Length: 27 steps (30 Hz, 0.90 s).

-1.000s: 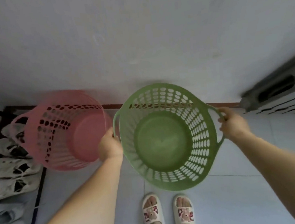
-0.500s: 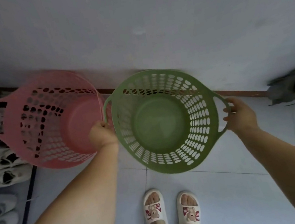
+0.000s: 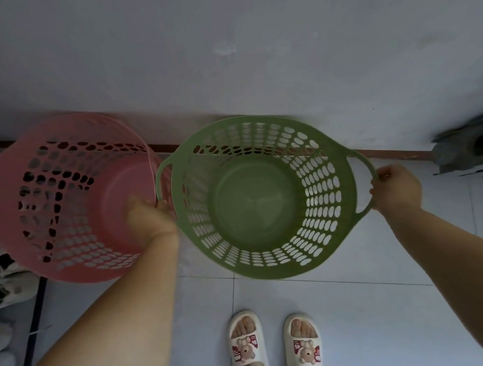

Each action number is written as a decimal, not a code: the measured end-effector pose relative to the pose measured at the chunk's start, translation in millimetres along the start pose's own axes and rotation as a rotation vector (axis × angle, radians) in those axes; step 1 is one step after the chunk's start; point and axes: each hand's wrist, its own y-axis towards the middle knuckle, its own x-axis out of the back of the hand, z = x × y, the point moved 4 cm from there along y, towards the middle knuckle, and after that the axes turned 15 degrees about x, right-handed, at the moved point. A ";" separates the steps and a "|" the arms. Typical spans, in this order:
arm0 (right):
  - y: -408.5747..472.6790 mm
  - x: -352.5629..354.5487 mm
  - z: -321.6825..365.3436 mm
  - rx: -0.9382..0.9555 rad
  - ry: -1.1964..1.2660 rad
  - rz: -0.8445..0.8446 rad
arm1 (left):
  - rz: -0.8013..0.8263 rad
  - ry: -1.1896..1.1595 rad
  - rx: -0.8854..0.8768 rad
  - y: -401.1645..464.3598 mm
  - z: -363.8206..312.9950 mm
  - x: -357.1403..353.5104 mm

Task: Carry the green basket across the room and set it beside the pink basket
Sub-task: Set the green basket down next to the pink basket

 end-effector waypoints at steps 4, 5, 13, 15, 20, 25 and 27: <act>-1.2 0.6 2.0 0.005 -0.070 -0.011 | 0.017 0.096 -0.073 1.9 -2.9 -2.8; -2.1 0.5 2.2 0.002 -0.075 -0.015 | 0.022 0.117 -0.083 2.3 -2.8 -4.0; -7.8 3.0 4.2 0.011 -0.104 -0.018 | 0.056 0.173 -0.129 4.3 -5.0 -1.8; -11.0 4.1 7.5 0.036 -0.118 0.015 | 0.086 0.205 -0.140 2.1 -6.5 -1.8; -24.7 13.7 18.8 0.106 -0.156 0.079 | 0.079 0.413 -0.162 -18.5 -10.5 7.6; -43.4 32.2 43.7 0.206 -0.317 0.168 | 0.162 0.507 -0.180 -45.4 -8.9 30.5; -51.1 40.2 57.7 0.253 -0.396 0.224 | 0.170 0.570 -0.202 -52.5 -11.5 42.9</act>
